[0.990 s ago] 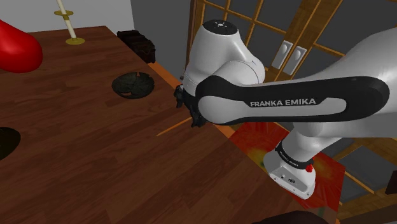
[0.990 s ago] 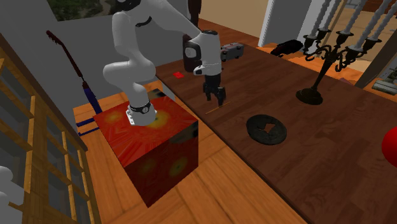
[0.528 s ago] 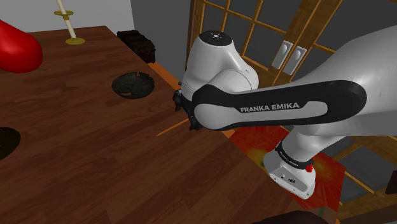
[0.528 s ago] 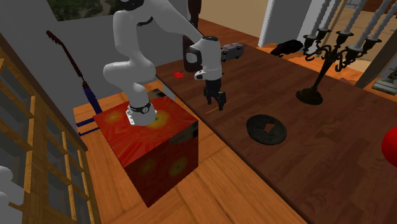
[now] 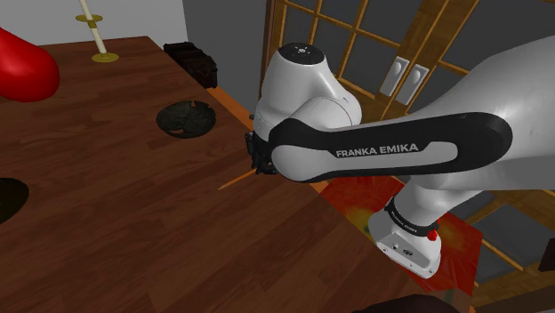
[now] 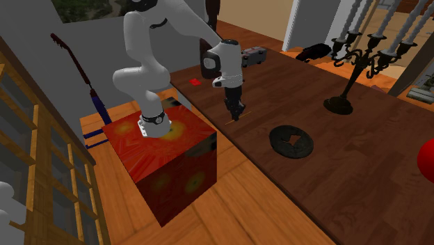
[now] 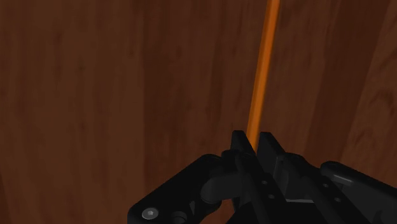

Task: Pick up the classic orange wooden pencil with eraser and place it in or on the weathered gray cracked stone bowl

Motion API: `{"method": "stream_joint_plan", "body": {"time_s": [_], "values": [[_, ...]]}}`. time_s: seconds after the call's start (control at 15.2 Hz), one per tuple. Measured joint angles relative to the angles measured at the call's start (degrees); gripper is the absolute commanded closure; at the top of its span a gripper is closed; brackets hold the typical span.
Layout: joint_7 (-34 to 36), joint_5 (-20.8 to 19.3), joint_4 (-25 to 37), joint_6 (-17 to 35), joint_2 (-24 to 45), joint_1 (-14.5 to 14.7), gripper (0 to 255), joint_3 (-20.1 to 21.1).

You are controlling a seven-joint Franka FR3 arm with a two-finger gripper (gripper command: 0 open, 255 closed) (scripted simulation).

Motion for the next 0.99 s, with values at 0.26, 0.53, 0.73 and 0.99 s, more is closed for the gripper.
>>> {"method": "stream_joint_plan", "body": {"time_s": [0.26, 0.53, 0.73, 0.99], "values": [[0.0, 0.0, 0.0, 0.0, 0.0, 0.0, 255, 0.0], [0.0, -0.4, 0.4, -1.0, -0.4, 0.4, 255, -1.0], [0.1, -1.1, 1.0, -3.5, -1.8, 1.8, 255, -3.5], [0.1, -2.4, 2.4, -7.0, -3.4, 3.1, 255, -6.8]]}}
